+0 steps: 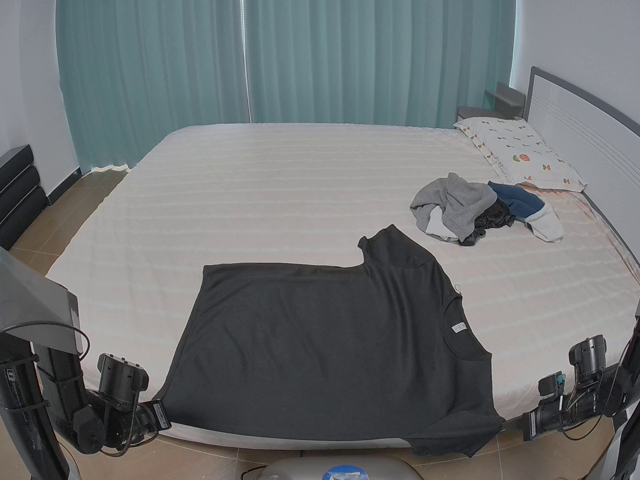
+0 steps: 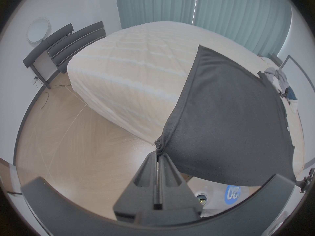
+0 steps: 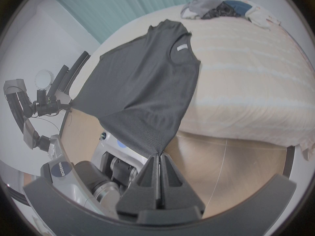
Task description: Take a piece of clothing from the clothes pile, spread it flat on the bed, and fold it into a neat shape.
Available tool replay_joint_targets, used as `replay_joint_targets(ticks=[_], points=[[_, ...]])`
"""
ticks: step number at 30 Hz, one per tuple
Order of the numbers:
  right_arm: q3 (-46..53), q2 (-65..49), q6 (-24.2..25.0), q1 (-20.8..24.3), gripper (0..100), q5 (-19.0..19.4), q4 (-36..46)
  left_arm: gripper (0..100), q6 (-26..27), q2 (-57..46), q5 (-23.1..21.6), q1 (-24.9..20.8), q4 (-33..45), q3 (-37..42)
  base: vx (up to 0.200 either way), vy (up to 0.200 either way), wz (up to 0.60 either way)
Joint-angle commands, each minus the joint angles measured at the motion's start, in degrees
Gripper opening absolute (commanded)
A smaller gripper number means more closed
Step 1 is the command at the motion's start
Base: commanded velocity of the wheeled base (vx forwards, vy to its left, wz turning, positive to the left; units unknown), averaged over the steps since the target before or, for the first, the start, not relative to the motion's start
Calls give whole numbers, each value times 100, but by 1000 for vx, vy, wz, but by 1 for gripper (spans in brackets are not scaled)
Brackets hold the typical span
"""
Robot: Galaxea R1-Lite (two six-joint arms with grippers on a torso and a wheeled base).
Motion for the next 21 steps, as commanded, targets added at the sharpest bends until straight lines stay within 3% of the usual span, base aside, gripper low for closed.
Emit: replay_joint_targets(ticks=[1, 3, 6, 11, 17, 21], points=[[-180, -86, 155, -1, 0, 39, -250, 0, -69, -116, -193, 8, -424, 61, 0, 0, 0], [-268, -104, 252, -1, 0, 39, -277, 0, -78, -125, -254, 34, -538, 44, 0, 0, 0], [-707, -157, 832, 43, 0, 39, -294, 0, -130, -125, -333, 105, -731, -229, 0, 0, 0], [-1314, -130, 1544, 95, 0, 39, -294, 0, -623, -257, -430, 228, -670, -879, 0, 0, 0], [-1718, 37, 1763, 157, 0, 39, -294, 0, -834, -221, -623, 254, -652, -1292, 0, 0, 0], [-2070, 265, 1807, 166, 0, 47, -303, 0, -1176, -204, -667, 315, 68, -1908, 0, 0, 0]])
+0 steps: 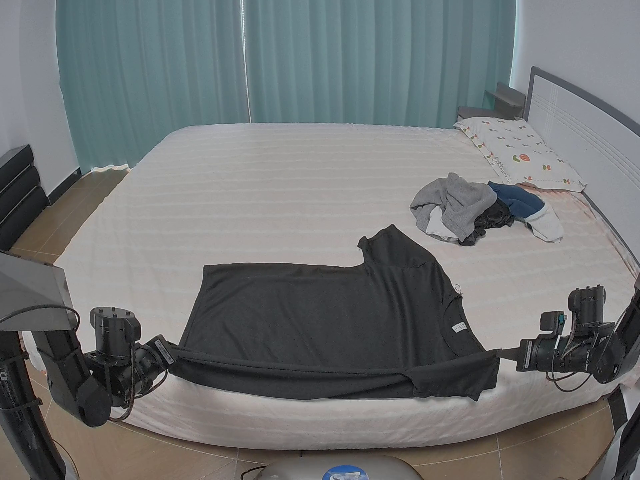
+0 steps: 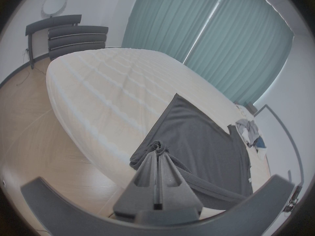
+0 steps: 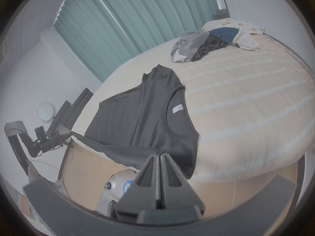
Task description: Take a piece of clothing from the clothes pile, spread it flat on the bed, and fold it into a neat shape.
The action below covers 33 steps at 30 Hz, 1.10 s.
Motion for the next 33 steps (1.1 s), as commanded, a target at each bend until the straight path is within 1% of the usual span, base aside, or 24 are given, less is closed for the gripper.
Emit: replay_joint_targets(ticks=[1, 4, 9, 15, 20, 22, 25, 28, 30, 32, 33], points=[[-411, 321, 38, 28, 0, 5, -4, 0, -337, -1, -30, 62, 688, -693, 0, 0, 0], [-596, 408, 135, 28, 0, 5, -13, 0, -592, -45, -38, 62, 1127, -1053, 0, 0, 0], [-860, 426, 346, 55, 0, 5, -13, 0, -636, -1, -47, 62, 1786, -1396, 0, 0, 0], [-1132, 646, 355, 266, 0, -66, -13, 0, -680, 166, -126, 62, 1892, -1625, 0, 0, 0], [-1431, 945, 364, 310, 0, -83, -13, 0, -680, 438, -135, 62, 2094, -1941, 0, 0, 0], [-1492, 1015, 364, 336, 0, -127, -13, 0, -697, 517, -144, 80, 2147, -2029, 0, 0, 0], [-1686, 1243, 372, 362, 0, -356, -22, 0, -873, 772, -135, 123, 2173, -2319, 0, 0, 0], [-1809, 1366, 390, 362, 0, -400, -22, 0, -917, 965, -135, 167, 2200, -2486, 0, 0, 0], [-1835, 1402, 425, 362, 0, -400, -22, 0, -961, 1018, -135, 185, 2200, -2539, 0, 0, 0], [-1923, 1498, 618, 362, 0, -400, -30, 0, -1040, 1141, -135, 211, 2200, -2662, 0, 0, 0], [-1932, 1507, 636, 362, 0, -400, -30, 0, -1040, 1150, -135, 211, 2200, -2671, 0, 0, 0]])
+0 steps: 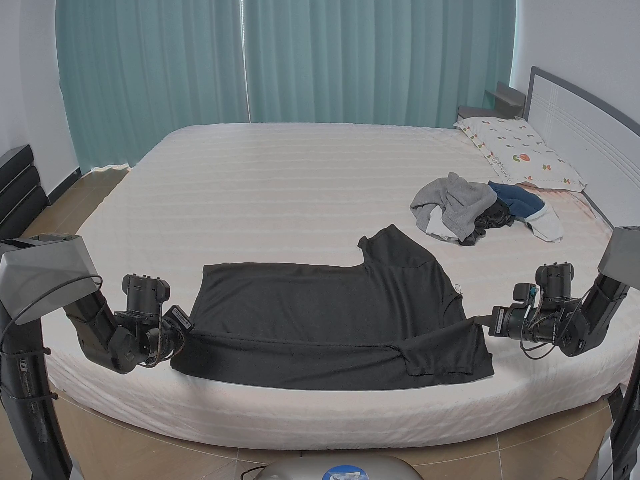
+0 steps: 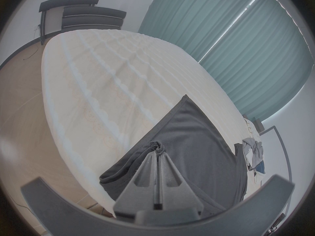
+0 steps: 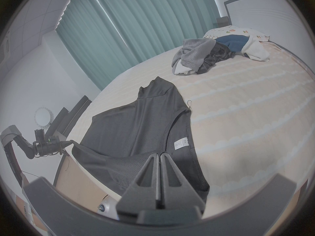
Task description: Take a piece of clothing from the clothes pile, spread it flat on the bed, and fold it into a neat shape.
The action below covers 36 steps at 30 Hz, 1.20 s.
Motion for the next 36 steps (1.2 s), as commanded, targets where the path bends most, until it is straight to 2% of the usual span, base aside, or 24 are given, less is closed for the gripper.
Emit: replay_joint_targets(ticks=[1, 6, 12, 13, 17, 18, 24, 30, 34, 36], points=[[-162, 299, 186, 5, 0, -3, -99, 0, -33, 294, 4, 55, -5, -181, 0, 0, 0], [-171, 677, 309, 5, 0, -30, -661, 0, -42, 390, 4, 63, -5, -278, 0, 0, 0], [-180, 932, 318, 5, 0, -109, -828, 0, -33, 496, 13, 63, -5, -375, 0, 0, 0], [-189, 967, 318, 14, 100, -109, -846, 0, -33, 496, 13, 55, 13, -401, 0, 0, 0], [-180, 1063, 327, 23, 100, -100, -969, 0, -33, 496, 13, 19, 92, -410, 0, 0, 0], [-171, 1081, 335, 49, 100, -100, -1022, 100, -33, 496, 13, 19, 92, -410, 0, 0, 0], [-83, 870, 889, 67, 100, -126, -1303, 100, -33, 469, 4, 28, 83, -401, 0, 0, 0], [585, 62, 1390, -13, 100, -135, -1347, 100, -24, 171, 4, 125, 31, -164, 0, 0, 0], [1323, -589, 2005, -48, 100, -118, -1364, 100, -77, -480, -242, 301, 31, 135, 0, 0, 0], [1534, -729, 2357, -48, 100, -100, -1382, 100, -297, -700, -400, 371, 31, 197, 0, 0, 0]])
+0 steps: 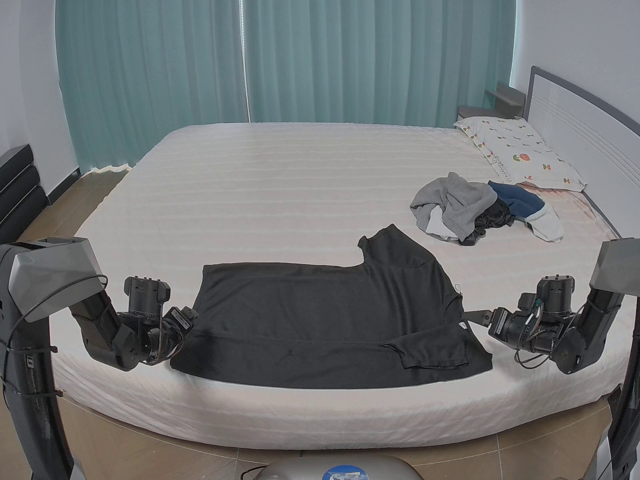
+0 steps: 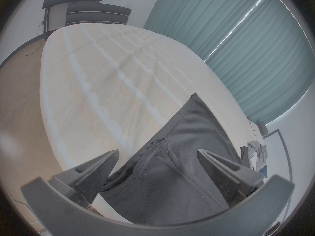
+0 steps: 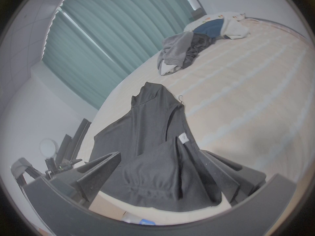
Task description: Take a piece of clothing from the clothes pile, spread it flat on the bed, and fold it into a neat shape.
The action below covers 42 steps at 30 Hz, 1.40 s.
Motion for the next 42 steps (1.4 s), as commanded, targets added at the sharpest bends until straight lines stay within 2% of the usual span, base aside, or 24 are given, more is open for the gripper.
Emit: replay_joint_targets(ticks=[1, 3, 6, 13, 18, 26, 29, 32, 35, 38, 40, 42], points=[[693, -856, 702, -37, 100, 56, -53, 100, -415, -844, -335, 201, 4, 305, 0, 0, 0], [702, -830, 1115, -45, 100, 100, -53, 100, -679, -941, -546, 218, 48, 331, 0, 0, 0], [667, -663, 1361, -63, 100, 152, -123, 100, -705, -967, -862, 306, 39, 463, 133, 0, 0], [755, -399, 1344, -116, 100, 187, -369, 100, -687, -906, -1038, 324, 22, 507, 200, 0, 0], [764, -399, 1335, -177, 100, 187, -387, 100, -512, -844, -1240, 332, 39, 507, 0, 0, 0], [869, -391, 1098, -186, 100, 302, -387, 100, 288, -695, -1925, 491, 39, 595, 0, 0, 0], [975, -382, 1019, -177, 100, 407, -387, 100, 956, -581, -2163, 579, 39, 568, 0, 0, 0], [1027, -303, 966, -125, 100, 539, -395, 100, 1853, -352, -2233, 684, 39, 498, 0, 0, 0], [1062, -250, 834, -116, 100, 574, -466, 100, 2485, -123, -2268, 798, 48, 287, 0, 0, 0], [1080, -206, 746, -125, 100, 583, -492, 100, 2600, 52, -2391, 798, -13, 182, 0, 0, 0], [1124, -153, 650, -125, 100, 583, -501, 100, 2679, 158, -2690, 807, 4, 50, 0, 0, 0], [1159, -109, 597, -116, 100, 583, -545, 100, 2837, 246, -2699, 807, -13, -29, 0, 0, 0]])
